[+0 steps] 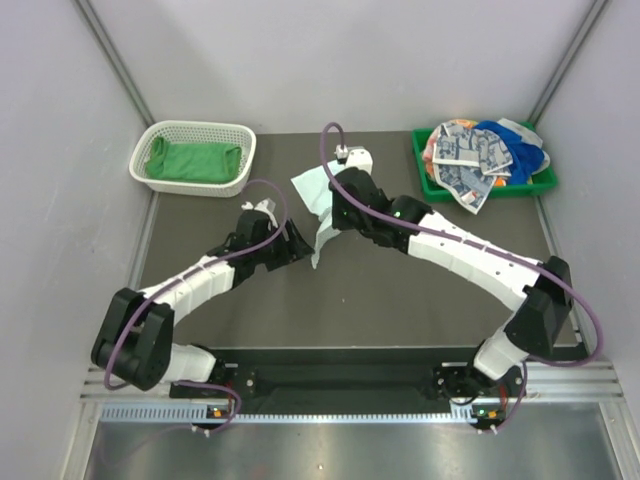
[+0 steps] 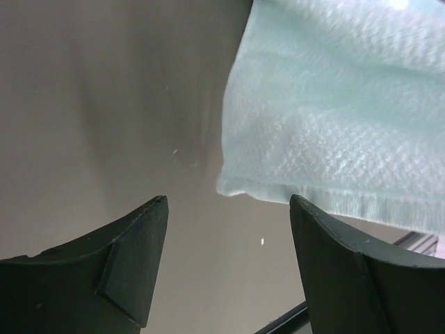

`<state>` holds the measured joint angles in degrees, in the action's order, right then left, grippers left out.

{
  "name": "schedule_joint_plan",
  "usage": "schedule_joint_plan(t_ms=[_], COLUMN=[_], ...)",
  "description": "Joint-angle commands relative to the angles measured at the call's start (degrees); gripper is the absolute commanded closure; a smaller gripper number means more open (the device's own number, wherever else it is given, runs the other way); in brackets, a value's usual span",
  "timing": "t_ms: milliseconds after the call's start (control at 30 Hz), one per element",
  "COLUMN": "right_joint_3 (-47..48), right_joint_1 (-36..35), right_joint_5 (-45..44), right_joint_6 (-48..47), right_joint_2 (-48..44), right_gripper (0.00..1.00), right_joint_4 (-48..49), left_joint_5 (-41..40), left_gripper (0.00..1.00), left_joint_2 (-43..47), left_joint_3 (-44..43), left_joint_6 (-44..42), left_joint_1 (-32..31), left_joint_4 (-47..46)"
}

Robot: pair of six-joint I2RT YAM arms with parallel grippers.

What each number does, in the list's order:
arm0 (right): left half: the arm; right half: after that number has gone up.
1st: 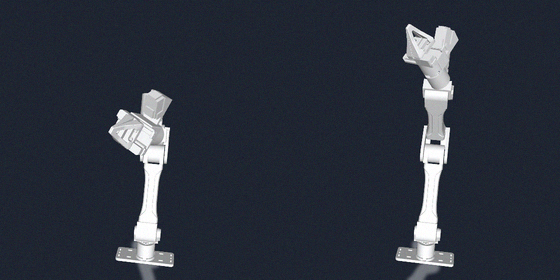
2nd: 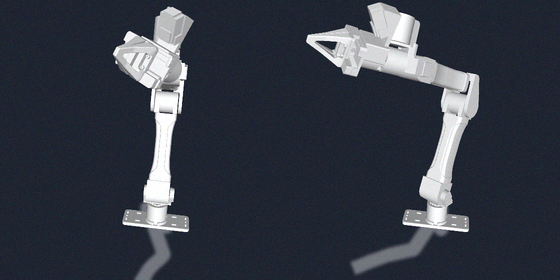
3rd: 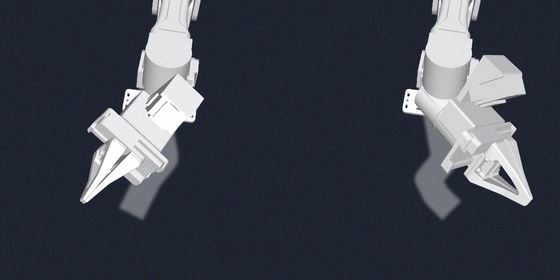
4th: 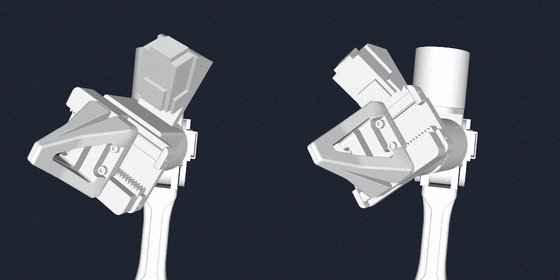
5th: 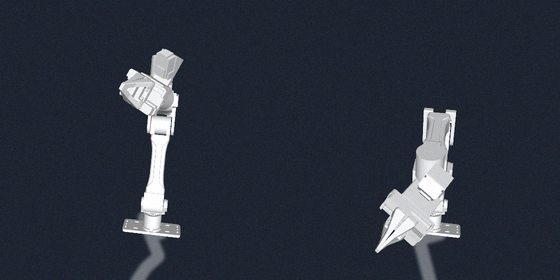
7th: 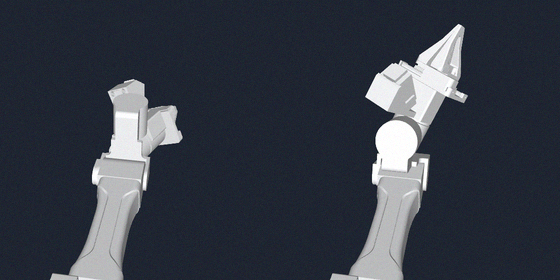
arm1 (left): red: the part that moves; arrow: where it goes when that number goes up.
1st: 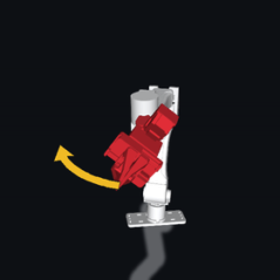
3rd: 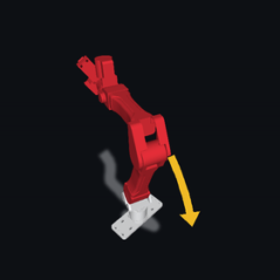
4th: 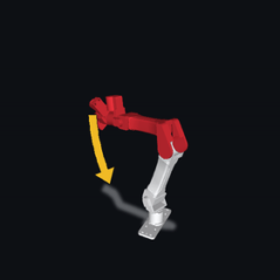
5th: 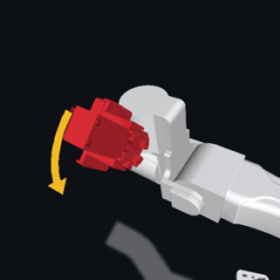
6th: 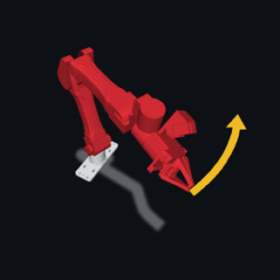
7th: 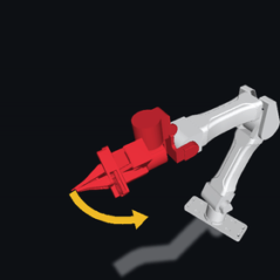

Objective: Fold and stack the towels
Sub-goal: Flatten out the crumpled towel

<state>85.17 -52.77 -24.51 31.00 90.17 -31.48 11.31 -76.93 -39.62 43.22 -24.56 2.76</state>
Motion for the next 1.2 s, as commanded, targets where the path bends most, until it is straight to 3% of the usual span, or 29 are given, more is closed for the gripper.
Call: schedule_joint_plan(t_ms=[0, 367, 867, 1033, 1167], right_joint_3=[5.96, 5.45, 4.57, 4.92, 4.92], right_joint_1=[1.97, 2.76, 3.38, 3.38, 3.29], right_joint_5=[1.48, 1.57, 1.57, 1.66, 1.84], right_joint_6=[-3.31, -3.58, -3.58, -3.67, -3.58], right_joint_2=[2.11, 2.56, 3.61, 4.05, 3.78], right_gripper=[1.00, 1.00, 1.00, 1.00, 1.00], right_joint_4=[-2.88, -3.85, -2.97, -3.06, -3.06], left_joint_5=[3.62, 8.63, 6.71, 1.10, -9.60], left_gripper=[0.26, 0.30, 0.41, 0.41, 0.41], left_joint_2=[-1.99, -8.24, -8.33, -8.85, -10.70], left_joint_3=[-0.11, 2.70, 5.25, 3.77, 1.48], left_joint_6=[1.16, 7.14, 1.78, -0.59, -1.65], left_joint_1=[0.21, 0.12, -5.23, -8.40, -9.02], left_joint_4=[-9.00, -17.97, -19.82, -17.45, -13.41])
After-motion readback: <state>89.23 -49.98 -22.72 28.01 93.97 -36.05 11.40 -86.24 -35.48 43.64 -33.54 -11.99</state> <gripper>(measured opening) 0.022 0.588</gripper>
